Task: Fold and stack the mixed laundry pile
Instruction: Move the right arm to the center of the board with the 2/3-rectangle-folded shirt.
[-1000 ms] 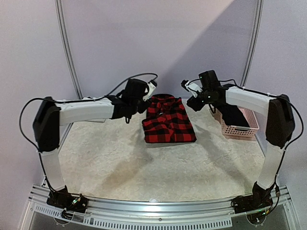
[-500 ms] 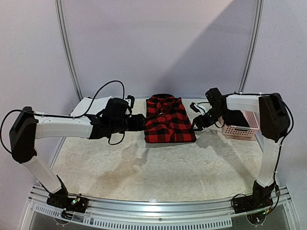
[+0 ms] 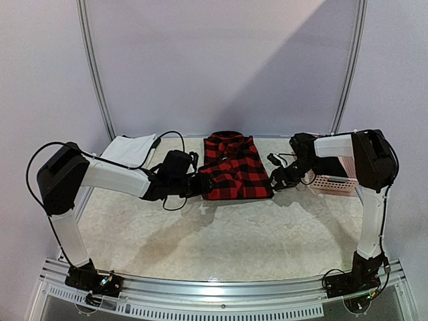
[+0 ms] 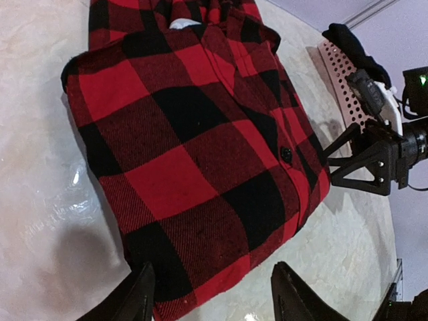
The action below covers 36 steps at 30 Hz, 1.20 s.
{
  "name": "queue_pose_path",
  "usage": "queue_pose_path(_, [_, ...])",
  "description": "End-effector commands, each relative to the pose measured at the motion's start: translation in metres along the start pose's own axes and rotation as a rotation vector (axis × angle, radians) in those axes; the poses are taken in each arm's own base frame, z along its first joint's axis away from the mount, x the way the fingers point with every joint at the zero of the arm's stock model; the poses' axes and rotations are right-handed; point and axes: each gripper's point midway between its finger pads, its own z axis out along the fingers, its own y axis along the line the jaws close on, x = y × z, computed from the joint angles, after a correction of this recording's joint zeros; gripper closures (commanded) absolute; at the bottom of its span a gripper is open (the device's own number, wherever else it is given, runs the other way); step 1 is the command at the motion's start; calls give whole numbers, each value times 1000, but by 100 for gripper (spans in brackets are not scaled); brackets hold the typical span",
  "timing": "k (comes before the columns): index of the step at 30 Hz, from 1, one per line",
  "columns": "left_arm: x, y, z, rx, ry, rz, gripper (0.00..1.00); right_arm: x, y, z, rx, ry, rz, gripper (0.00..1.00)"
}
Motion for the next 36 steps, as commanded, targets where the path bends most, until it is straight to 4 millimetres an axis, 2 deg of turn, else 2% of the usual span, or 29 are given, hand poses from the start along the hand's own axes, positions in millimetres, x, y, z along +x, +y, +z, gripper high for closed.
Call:
queue_pose_path(1, [-4, -7, 8, 28, 4, -30, 40, 15, 1, 15, -56, 55, 60, 49])
queue_pose_path(5, [1, 0, 9, 4, 22, -12, 47, 24, 6, 18, -98, 78, 85, 86])
queue_pose_path(7, [2, 3, 4, -14, 29, 10, 47, 34, 12, 15, -116, 99, 93, 97])
queue_pose_path(14, [6, 24, -34, -122, 48, 129, 44, 84, 44, -13, -174, 169, 72, 100])
queue_pose_path(16, [14, 30, -43, -141, 88, 146, 43, 97, 49, -18, -180, 189, 80, 97])
queue_pose_path(21, [18, 20, -62, -100, 118, 210, 43, 123, 63, -30, -238, 310, 96, 66])
queue_pose_path(23, [14, 13, -69, -106, 132, 268, 41, 121, 64, -35, -219, 296, 49, 58])
queue_pose_path(25, [16, 14, -72, -139, 189, 294, 38, 109, 67, -50, -168, 239, -12, 53])
queue_pose_path(28, [-6, 16, -71, -176, 161, 300, 35, 93, 67, -65, -94, 167, -80, 50])
queue_pose_path(32, [-54, 29, -47, -156, 108, 150, 32, 71, 66, -79, -21, 83, -158, 49])
queue_pose_path(36, [-63, 46, 4, -71, 184, 25, 32, 40, 61, -85, 35, -14, -235, 47])
